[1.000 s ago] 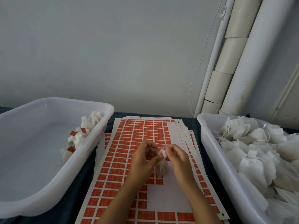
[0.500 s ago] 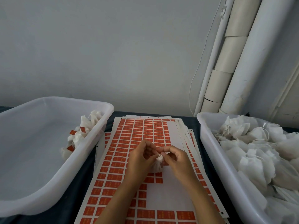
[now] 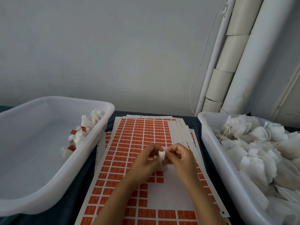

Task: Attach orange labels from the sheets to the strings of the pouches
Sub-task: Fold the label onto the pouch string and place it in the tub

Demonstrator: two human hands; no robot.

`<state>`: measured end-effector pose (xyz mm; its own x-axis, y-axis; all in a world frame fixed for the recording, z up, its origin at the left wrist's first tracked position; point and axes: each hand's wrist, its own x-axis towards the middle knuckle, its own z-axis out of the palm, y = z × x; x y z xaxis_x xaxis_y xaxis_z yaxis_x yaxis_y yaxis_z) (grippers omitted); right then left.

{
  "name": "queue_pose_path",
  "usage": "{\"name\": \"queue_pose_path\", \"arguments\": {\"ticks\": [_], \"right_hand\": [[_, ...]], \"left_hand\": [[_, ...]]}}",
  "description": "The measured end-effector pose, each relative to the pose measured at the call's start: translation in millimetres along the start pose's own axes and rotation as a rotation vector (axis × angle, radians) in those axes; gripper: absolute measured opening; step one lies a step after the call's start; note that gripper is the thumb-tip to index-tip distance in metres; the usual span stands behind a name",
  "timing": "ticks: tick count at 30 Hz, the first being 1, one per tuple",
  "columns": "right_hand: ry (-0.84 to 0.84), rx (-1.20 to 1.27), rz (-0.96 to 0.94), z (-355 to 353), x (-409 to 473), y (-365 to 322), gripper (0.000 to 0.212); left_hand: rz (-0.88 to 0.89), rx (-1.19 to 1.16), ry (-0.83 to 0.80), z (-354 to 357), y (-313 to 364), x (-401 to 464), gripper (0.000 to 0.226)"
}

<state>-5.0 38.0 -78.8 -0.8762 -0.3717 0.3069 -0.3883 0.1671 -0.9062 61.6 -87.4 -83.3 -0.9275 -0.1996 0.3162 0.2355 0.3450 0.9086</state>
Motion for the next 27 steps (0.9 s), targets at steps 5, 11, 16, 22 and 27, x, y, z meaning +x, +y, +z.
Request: {"name": "queue_pose_path", "arguments": {"ticks": [5,11,16,22,27], "right_hand": [[-0.002,0.025,-0.028,3,-1,-1,0.017],[0.008,-0.194,-0.155,1,-3,-5,0.021],[-0.100,-0.624,-0.308,-5,0,-1,0.010],[-0.105,-0.683,-0.357,-5,-3,-4,0.014],[-0.013,-0.627,-0.254,-2,-6,-6,0.023]], "left_hand": [[0.011,0.096,-0.028,6,-3,-2,0.018],[0.056,0.197,0.056,4,-3,1,0.017],[-0.002,0.184,0.085,4,-5,1,0.018],[-0.023,0.179,0.094,4,-8,2,0.016],[-0.043,0.199,0.130,7,-9,2,0.024]]}}
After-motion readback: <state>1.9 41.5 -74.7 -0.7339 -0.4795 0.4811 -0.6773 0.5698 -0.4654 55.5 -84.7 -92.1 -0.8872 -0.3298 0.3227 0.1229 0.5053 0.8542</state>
